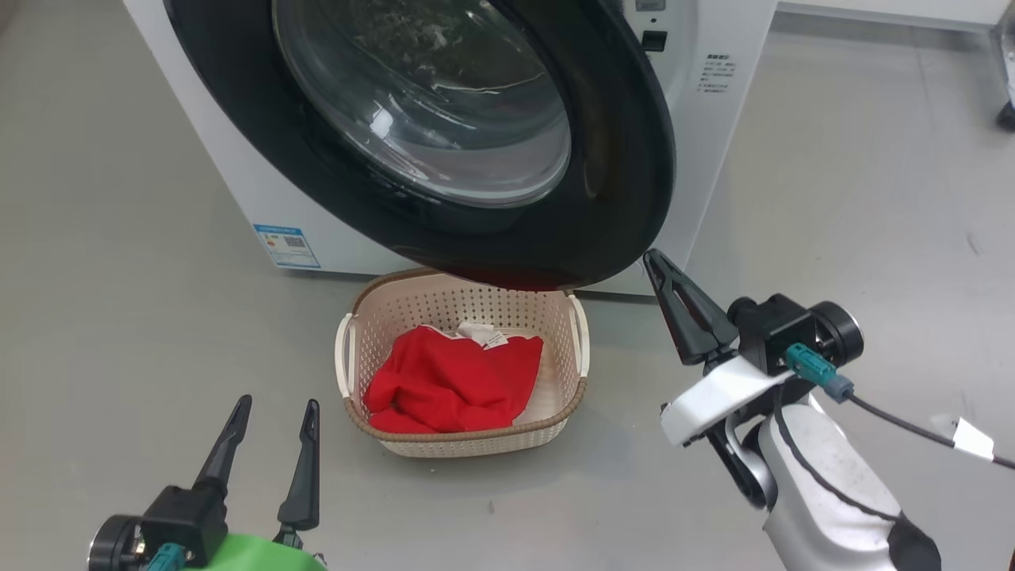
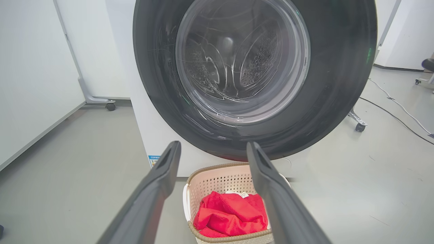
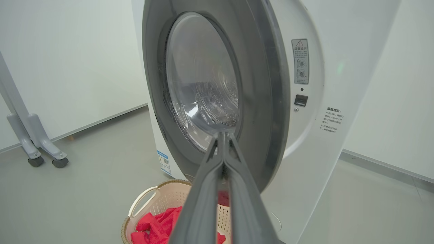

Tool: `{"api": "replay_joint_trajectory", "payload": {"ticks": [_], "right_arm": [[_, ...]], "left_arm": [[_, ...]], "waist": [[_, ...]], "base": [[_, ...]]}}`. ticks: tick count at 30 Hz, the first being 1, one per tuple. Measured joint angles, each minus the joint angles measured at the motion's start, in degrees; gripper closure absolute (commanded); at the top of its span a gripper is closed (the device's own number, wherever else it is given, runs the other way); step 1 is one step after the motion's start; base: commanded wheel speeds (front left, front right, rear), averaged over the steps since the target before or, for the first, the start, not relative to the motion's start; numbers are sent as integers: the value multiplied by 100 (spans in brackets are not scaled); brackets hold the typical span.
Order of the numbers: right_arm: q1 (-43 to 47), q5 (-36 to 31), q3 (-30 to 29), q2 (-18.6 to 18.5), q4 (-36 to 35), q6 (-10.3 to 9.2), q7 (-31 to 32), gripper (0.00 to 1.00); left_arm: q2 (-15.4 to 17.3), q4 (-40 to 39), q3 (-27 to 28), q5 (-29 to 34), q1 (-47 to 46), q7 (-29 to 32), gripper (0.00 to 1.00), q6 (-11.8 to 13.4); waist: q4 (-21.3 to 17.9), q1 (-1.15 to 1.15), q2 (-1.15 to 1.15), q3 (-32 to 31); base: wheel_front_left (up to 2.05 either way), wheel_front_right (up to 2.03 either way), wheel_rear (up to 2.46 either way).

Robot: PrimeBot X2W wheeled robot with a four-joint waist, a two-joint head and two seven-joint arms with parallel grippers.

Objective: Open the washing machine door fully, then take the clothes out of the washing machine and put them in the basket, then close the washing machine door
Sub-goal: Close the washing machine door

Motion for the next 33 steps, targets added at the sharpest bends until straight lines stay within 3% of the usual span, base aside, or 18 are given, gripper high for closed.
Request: {"api": "replay_joint_trajectory", "payload": {"ticks": [17, 33], "right_arm": [[-1675, 12, -457, -85, 867, 24, 82, 100], [-2344, 78, -631, -107, 1461, 24, 0, 100]], "left_arm": [[-142, 135, -82, -16, -611, -134, 0, -141], [-178, 264, -121, -16, -829, -232, 0, -194]], "waist": [[772, 0, 0, 796], [883, 0, 0, 1079]], "base": [[0, 0, 0], [0, 0, 0]]}}
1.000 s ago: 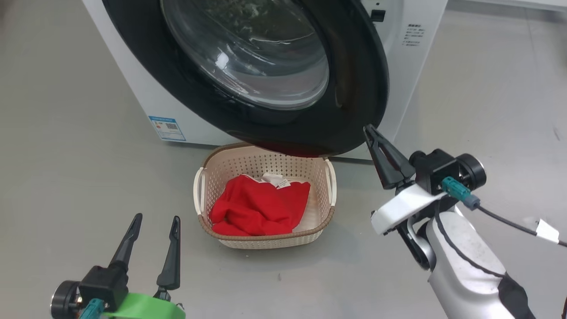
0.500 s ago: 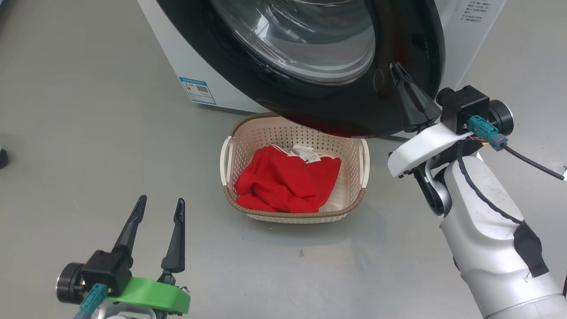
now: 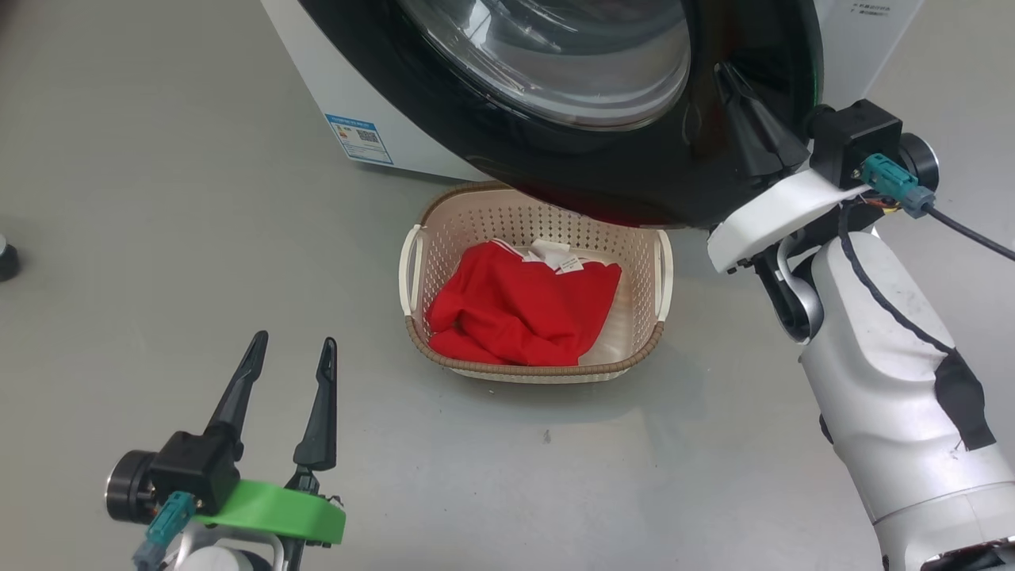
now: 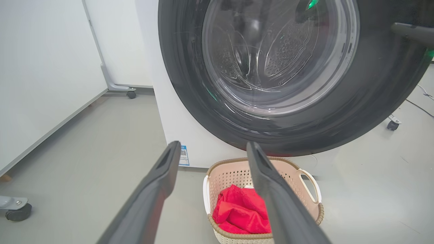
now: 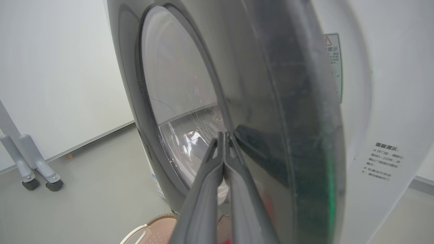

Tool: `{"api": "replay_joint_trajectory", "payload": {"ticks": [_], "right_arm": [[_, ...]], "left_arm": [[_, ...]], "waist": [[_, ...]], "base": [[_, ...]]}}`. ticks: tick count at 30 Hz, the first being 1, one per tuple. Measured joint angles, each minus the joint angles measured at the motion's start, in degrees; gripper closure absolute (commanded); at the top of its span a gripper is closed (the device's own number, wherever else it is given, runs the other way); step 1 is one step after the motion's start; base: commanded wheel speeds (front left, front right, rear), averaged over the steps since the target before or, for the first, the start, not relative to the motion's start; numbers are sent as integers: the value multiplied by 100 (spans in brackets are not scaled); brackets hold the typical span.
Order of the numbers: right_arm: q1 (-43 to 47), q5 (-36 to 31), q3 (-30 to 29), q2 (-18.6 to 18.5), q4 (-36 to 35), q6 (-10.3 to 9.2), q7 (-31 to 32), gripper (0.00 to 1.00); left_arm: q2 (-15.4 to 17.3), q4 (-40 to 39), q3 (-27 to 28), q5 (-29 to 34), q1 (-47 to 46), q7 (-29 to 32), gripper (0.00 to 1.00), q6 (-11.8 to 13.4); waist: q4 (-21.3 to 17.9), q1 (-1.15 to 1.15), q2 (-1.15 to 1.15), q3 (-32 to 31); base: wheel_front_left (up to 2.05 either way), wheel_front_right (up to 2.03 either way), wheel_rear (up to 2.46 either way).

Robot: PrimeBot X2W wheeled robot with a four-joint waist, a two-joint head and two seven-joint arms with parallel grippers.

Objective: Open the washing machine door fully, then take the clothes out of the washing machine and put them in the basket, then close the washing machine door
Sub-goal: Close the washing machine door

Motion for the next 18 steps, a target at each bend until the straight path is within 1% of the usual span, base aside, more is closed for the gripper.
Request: {"api": "replay_joint_trajectory", "payload": {"ticks": [6, 7, 15, 18], "right_arm": [[-266, 7, -103, -40, 144, -2, -11, 100], [-320, 5, -119, -60, 169, -3, -11, 100], [-883, -3, -224, -294, 378, -29, -11, 100], [-1141, -4, -274, -375, 450, -48, -11, 100]], "left_arm": [[-25, -3, -21, 0, -85, -2, 0, -10], [-31, -3, -32, 0, -102, -2, 0, -45], [-79, -8, -81, 0, -308, -51, 0, -57], [-114, -5, -97, -1, -370, -52, 0, -99]], "waist": [[7, 0, 0, 163], [11, 0, 0, 193], [65, 0, 0, 466], [96, 0, 0, 571]], "base": [[0, 0, 0], [0, 0, 0], [0, 0, 0], [0, 0, 0]]}}
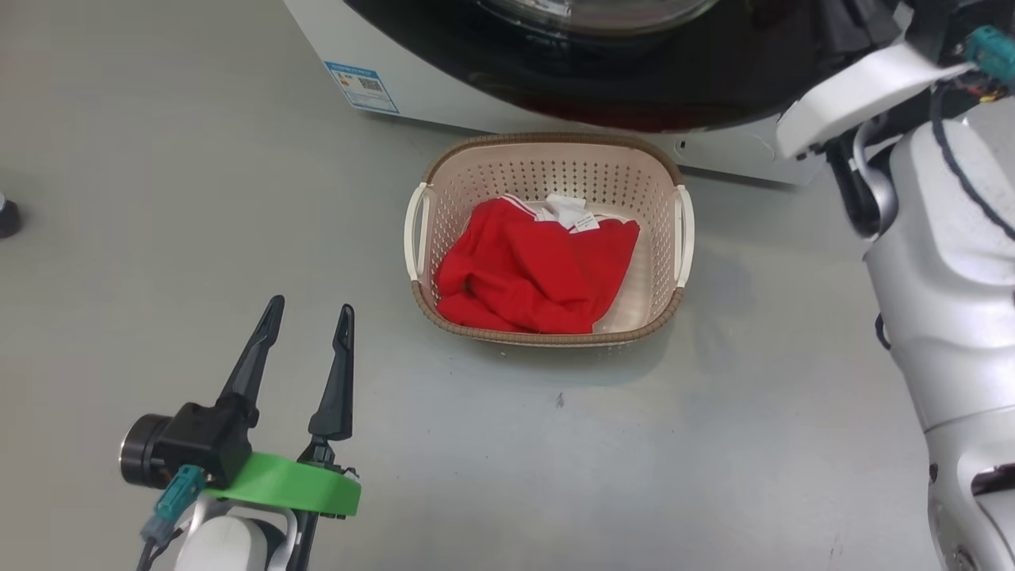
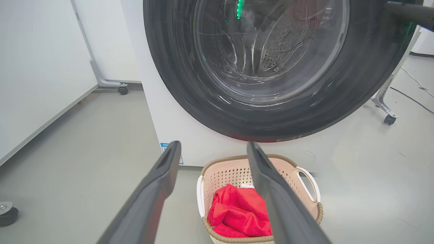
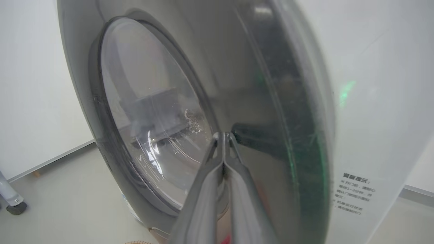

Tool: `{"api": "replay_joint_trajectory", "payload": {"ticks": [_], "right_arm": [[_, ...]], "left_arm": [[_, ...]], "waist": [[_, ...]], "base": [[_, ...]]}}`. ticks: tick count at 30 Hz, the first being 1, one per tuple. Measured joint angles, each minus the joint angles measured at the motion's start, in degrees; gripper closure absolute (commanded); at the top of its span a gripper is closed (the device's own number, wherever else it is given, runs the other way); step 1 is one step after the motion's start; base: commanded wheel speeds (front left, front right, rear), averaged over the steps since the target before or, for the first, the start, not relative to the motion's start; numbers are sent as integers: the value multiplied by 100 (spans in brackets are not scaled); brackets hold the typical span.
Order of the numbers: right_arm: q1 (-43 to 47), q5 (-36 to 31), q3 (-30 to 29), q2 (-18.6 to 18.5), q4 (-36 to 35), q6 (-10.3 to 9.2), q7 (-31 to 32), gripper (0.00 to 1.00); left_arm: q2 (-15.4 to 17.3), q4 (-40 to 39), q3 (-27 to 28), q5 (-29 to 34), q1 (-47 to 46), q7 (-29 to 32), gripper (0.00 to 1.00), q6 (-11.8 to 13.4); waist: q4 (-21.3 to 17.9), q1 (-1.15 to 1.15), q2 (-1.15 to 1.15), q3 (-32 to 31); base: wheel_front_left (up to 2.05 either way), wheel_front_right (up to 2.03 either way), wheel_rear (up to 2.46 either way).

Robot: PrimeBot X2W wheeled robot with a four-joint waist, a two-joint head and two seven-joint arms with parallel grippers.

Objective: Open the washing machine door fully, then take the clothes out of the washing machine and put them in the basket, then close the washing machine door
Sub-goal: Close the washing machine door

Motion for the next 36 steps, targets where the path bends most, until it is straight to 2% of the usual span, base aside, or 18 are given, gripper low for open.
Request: {"api": "replay_joint_trajectory", "payload": {"ticks": [18, 36], "right_arm": [[-858, -9, -257, -232, 560, -157, -51, 100], [-1067, -112, -67, -230, 1124, -129, -100, 100]], "left_arm": [[-67, 171, -125, -9, -379, -18, 0, -85], [-100, 272, -9, -8, -505, -18, 0, -100]], "waist": [[173, 0, 0, 365], [148, 0, 0, 224]], "base": [[0, 0, 0], [0, 0, 0]]}}
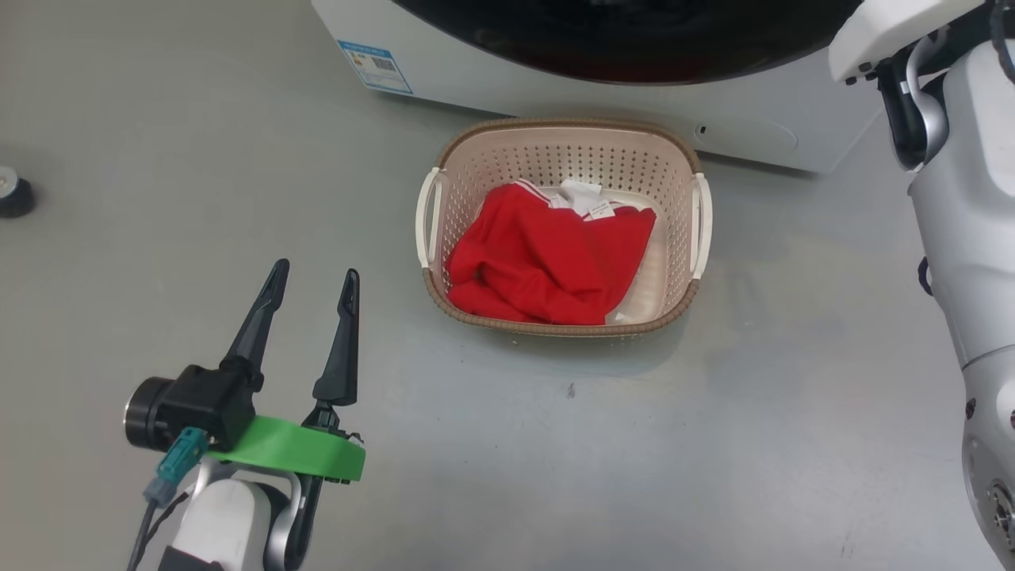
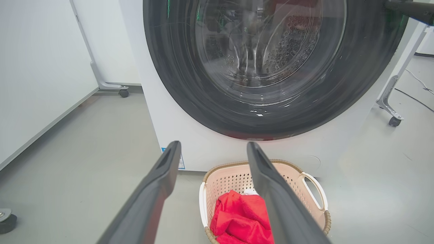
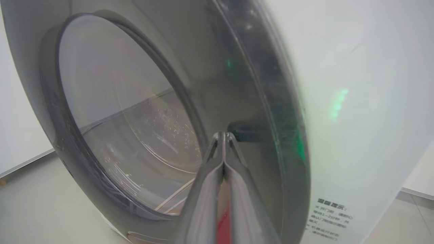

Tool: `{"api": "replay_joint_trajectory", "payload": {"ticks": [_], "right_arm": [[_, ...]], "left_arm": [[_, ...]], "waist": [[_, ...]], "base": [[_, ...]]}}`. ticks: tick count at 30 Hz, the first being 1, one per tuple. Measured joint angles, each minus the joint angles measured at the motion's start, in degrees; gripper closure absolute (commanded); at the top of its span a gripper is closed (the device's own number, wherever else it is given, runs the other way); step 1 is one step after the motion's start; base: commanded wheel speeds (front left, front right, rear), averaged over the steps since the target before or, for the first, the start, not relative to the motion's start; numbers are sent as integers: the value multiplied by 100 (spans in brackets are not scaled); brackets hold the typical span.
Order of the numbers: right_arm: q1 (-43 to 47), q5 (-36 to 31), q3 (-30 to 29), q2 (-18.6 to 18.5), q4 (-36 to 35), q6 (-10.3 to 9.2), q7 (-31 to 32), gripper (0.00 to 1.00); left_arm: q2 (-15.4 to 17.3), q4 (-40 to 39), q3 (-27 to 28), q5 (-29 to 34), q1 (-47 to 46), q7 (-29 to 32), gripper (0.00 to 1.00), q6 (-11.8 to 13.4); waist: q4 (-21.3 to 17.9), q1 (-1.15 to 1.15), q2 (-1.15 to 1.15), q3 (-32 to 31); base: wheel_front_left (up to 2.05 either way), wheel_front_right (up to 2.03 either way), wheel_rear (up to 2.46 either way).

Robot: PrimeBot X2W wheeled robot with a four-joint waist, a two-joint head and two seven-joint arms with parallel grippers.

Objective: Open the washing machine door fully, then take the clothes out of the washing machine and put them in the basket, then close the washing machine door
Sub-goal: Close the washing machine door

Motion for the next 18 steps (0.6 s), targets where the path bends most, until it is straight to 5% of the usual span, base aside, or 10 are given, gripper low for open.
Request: {"api": "replay_joint_trajectory", "payload": {"ticks": [10, 11, 14, 15, 18], "right_arm": [[653, 71, 41, 308, -325, 159, -1, 100], [743, 71, 40, 315, -399, 176, -1, 94], [1061, 73, 48, 332, -543, 181, -2, 11], [1183, 74, 48, 350, -571, 182, -1, 2], [1564, 103, 57, 415, -661, 183, -1, 0]], "left_arm": [[-3, 114, 98, 0, 18, 0, 0, 0], [-3, 123, 104, 1, 19, 0, 0, 0], [-2, 146, 138, 16, 34, 0, 0, 0], [-1, 148, 151, 26, 57, 0, 0, 0], [15, 170, 188, 87, 169, 0, 0, 1]], "waist": [[-147, 0, 0, -407], [-168, 0, 0, -453], [-237, 0, 0, -589], [-262, 0, 0, -635], [-347, 0, 0, -771]], "base": [[0, 0, 0], [0, 0, 0], [0, 0, 0], [0, 0, 0], [0, 0, 0]]}}
